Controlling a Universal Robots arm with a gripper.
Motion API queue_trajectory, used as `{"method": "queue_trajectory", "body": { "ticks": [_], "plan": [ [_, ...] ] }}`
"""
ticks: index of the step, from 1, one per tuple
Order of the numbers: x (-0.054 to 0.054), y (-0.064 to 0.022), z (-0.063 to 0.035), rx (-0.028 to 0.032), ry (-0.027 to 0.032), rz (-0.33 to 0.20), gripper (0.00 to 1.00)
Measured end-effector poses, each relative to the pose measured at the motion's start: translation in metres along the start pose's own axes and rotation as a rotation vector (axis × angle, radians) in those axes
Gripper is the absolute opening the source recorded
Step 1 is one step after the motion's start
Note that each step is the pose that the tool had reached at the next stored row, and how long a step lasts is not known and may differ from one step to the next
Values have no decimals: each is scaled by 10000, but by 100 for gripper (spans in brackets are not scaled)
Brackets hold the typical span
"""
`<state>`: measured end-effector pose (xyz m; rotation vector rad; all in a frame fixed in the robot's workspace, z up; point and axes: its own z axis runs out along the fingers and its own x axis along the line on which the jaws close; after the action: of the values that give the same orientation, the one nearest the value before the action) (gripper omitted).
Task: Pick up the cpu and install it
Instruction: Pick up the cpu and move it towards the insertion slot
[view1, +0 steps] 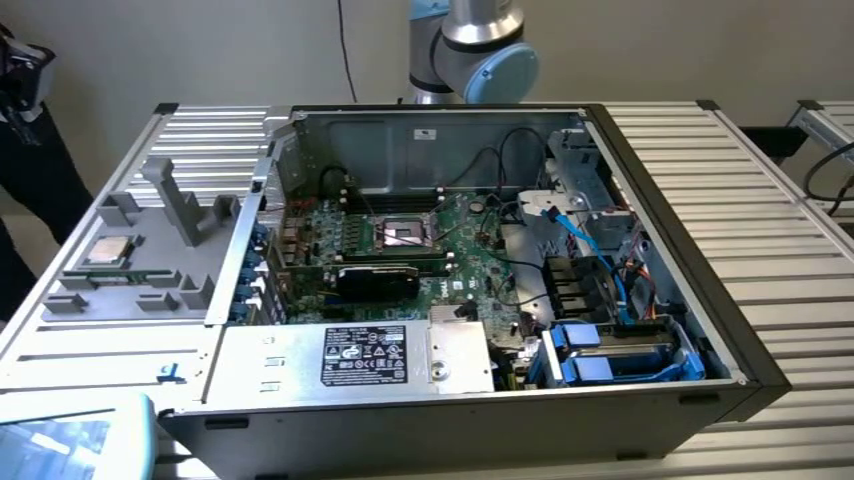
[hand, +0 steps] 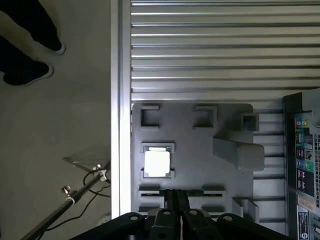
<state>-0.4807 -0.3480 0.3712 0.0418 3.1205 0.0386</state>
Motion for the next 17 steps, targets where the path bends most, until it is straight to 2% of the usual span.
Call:
{"method": "queue_trajectory", "body": {
  "ticks": [10, 12, 13, 15, 16, 17],
  "plan": [
    [3, -1, 21, 0, 4, -24, 13],
    [3, -1, 23, 0, 11, -26, 25],
    [3, 0, 25, 0, 17, -27, 25],
    [3, 0, 28, -1, 35, -32, 37],
    [3, -1, 29, 0, 53, -36, 37],
    [4, -1, 32, 1, 79, -38, 43]
  ]
}}
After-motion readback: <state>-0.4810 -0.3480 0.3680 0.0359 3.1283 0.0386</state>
